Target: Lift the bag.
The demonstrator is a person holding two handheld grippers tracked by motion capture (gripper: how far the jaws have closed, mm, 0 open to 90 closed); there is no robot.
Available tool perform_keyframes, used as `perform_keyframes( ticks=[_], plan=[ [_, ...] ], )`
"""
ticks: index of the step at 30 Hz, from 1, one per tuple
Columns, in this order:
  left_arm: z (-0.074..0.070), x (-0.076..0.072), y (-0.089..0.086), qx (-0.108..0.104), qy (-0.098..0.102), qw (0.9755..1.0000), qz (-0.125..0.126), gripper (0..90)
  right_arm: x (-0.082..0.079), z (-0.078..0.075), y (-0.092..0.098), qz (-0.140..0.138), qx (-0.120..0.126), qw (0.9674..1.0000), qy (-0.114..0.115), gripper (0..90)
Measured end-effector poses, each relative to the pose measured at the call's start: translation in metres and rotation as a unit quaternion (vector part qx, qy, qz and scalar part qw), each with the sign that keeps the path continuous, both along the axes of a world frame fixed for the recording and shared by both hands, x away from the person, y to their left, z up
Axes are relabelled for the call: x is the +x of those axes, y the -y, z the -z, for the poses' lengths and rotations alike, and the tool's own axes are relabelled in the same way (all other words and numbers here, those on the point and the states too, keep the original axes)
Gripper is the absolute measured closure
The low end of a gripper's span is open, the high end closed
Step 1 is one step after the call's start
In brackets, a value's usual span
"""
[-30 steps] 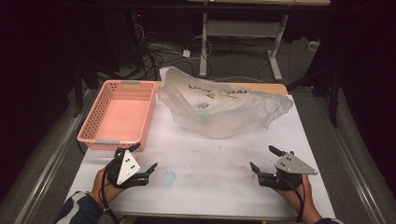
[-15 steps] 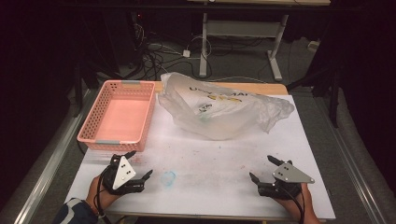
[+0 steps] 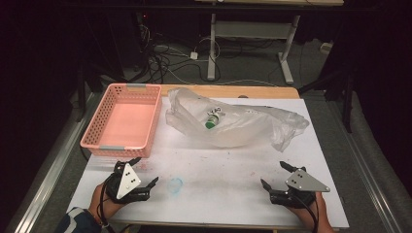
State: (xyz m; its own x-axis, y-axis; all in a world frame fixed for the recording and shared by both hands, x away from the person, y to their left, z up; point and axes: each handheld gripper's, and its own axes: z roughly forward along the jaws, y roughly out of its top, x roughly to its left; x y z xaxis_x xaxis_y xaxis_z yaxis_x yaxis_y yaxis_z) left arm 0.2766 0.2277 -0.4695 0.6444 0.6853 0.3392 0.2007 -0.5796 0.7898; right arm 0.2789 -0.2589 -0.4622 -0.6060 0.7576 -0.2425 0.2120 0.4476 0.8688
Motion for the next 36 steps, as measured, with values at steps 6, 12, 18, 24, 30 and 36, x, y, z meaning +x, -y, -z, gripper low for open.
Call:
perform_keyframes(
  ticks=[6,12,18,24,30,36],
  plan=[
    [0.0003,-0.0005,0.0001,0.007,0.0,1.0,0.006,16.5,-0.0009,-0.0005,-0.0017,-0.001,-0.004,1.0,0.002,17.0],
    [0.0007,0.0009,0.001,0.008,-0.003,0.9999,0.007,16.5,-0.0007,0.0005,-0.0011,-0.002,-0.006,1.0,-0.003,17.0],
    [0.001,0.001,0.0013,0.008,-0.005,0.9999,0.007,16.5,-0.0011,0.0001,-0.0011,-0.002,-0.008,1.0,-0.001,17.1],
    [0.0019,0.0027,0.0005,0.009,-0.008,0.9999,0.005,16.5,-0.0003,0.0004,-0.0003,0.001,-0.01,1.0,-0.002,17.1],
    [0.0026,0.0045,0.0013,0.013,-0.011,0.9998,0.006,16.5,0.0005,0.0012,0.0014,0.004,-0.008,0.9999,-0.005,17.1],
    [0.0025,0.0071,0.0023,0.015,-0.012,0.9998,0.003,16.5,0.0021,0.0018,0.0035,0.008,-0.007,0.9999,-0.004,17.1]
  ],
)
